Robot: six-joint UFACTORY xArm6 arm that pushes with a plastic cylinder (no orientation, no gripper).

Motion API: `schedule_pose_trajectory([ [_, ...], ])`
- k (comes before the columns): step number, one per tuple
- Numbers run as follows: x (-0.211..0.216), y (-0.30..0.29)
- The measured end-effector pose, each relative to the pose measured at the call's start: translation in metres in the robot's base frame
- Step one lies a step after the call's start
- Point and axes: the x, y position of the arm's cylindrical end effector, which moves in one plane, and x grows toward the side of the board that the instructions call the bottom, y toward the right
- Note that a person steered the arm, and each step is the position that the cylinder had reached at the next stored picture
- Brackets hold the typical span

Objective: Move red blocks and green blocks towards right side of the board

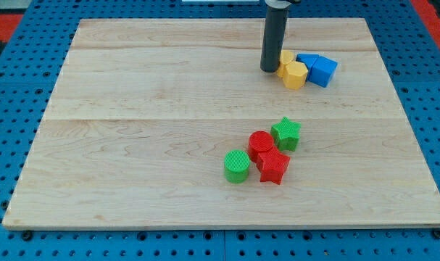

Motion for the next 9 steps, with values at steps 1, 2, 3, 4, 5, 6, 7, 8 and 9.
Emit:
schedule_pose_trajectory([
  [1, 0.0, 0.0],
  [2, 0.0, 0.001],
  [3, 0.0, 0.0],
  [4, -0.001, -0.022],
  [5, 0.006, -0.065],
  [6, 0.066, -0.055],
  [7, 0.106, -0.037],
  [8, 0.122, -0.046],
  [9, 0.175, -0.02],
])
